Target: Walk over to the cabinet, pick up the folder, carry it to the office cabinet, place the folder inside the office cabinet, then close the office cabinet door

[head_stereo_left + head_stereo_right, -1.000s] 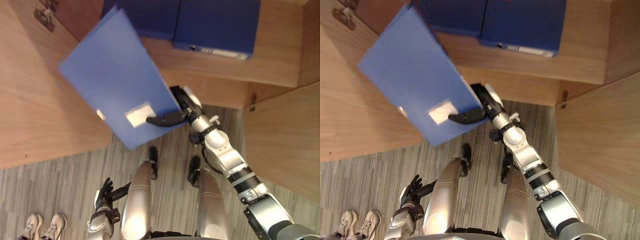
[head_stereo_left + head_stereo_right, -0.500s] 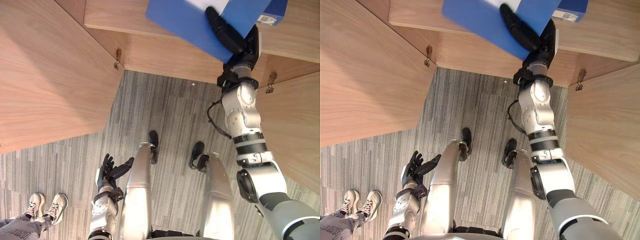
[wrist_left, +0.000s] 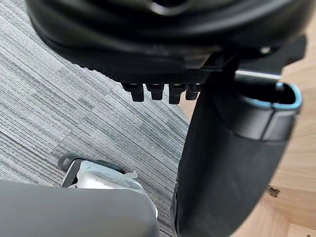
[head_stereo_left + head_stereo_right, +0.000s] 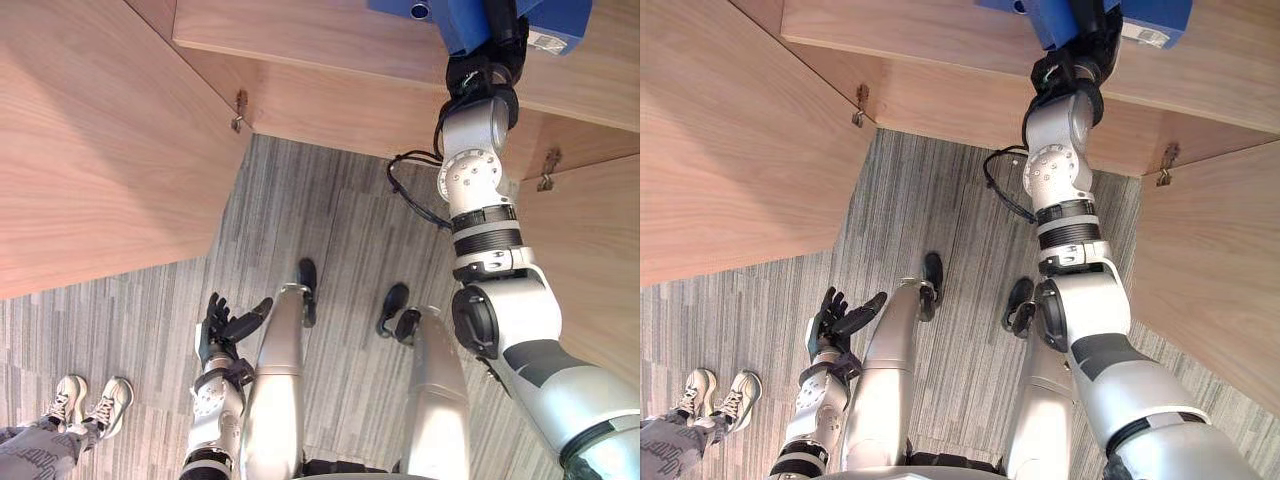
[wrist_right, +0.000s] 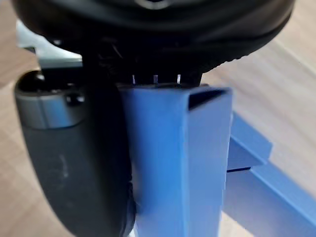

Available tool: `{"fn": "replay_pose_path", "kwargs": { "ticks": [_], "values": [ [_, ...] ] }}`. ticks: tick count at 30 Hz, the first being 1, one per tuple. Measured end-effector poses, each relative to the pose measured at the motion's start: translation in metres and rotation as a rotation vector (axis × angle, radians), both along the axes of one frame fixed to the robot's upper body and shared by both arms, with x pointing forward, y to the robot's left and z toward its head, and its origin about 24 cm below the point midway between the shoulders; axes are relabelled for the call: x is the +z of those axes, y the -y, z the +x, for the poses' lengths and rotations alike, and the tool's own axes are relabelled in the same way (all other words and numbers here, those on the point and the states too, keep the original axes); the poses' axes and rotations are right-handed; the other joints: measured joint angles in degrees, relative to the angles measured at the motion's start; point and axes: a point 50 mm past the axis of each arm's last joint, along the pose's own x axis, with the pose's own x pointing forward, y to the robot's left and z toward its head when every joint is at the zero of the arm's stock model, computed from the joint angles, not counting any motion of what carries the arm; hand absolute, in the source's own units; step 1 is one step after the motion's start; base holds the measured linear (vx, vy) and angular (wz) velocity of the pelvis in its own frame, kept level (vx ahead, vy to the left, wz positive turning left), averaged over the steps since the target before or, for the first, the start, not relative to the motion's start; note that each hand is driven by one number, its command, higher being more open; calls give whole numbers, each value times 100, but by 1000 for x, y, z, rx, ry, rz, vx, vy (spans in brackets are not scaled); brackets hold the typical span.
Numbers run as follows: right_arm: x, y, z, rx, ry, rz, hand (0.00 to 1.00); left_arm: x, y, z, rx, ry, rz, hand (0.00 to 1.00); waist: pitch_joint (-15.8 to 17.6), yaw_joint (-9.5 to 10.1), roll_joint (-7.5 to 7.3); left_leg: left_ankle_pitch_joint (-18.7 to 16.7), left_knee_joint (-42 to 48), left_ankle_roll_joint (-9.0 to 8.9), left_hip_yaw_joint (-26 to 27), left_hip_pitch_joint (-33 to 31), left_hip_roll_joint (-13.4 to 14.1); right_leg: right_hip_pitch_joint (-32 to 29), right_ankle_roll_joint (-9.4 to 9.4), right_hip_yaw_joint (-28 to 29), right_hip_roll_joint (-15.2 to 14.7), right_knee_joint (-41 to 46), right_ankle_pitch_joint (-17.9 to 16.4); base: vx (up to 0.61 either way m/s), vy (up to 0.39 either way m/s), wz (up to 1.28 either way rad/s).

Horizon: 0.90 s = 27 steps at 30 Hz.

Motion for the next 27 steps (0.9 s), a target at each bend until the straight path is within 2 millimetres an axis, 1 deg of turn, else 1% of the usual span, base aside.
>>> {"fn": "replay_pose_path", "kwargs": {
  "ticks": [3,5,7,11,13,14,17,20,24,27],
  "values": [
    [-5,-7,-1,12,-3,38,100,0,2,0,0,0,-5,100,-2,-16,-1,25,-78,-37,-6,88,-4,76,-10,-15,1,-32,-5,-21,-58,3],
    [-6,-14,-4,31,8,53,100,-1,4,0,-6,-6,-7,100,-3,-44,0,58,-166,-30,30,201,-12,168,-17,-25,-3,-82,-2,-13,-54,4],
    [-11,-19,-8,47,18,64,100,-3,8,0,-23,-15,-8,100,-15,-38,-1,62,-282,-32,54,418,-17,369,-17,-33,-5,-177,-2,5,-41,2],
    [-4,-30,-14,82,74,54,100,-3,11,1,-45,-15,-5,100,-73,-49,-4,71,-397,-37,90,529,-13,457,-21,-37,-2,-276,2,1,-34,0],
    [0,-36,-16,90,107,-19,100,-4,12,1,-49,-23,-7,100,-76,-70,-4,74,-443,-34,99,555,-12,489,-22,-47,0,-333,8,0,0,0],
    [0,-38,-16,96,111,-30,100,-5,12,1,-49,-26,-7,100,-76,-75,-4,74,-452,-34,98,572,-12,512,-22,-55,1,-351,8,34,-25,1],
    [-2,-46,-14,121,109,-136,100,-7,12,1,-52,-40,-7,100,-83,-89,-8,74,-533,-35,106,705,1,663,-17,-84,8,-459,14,23,-16,1],
    [-5,-57,-12,152,115,-291,100,-8,12,0,-55,-42,-9,100,-131,-93,-5,74,-583,-35,108,724,20,703,-13,-104,37,-552,45,3,-7,-1],
    [-16,-64,-4,197,76,-451,100,-11,12,-1,-67,-51,-12,100,-155,-104,-8,76,-648,-37,117,778,25,780,3,-120,50,-661,93,0,0,0],
    [-29,-62,3,213,20,-569,100,-14,11,-3,-68,-63,-11,100,-165,-105,-11,81,-700,-37,118,803,19,826,15,-143,54,-751,131,0,0,0]
  ]
}}
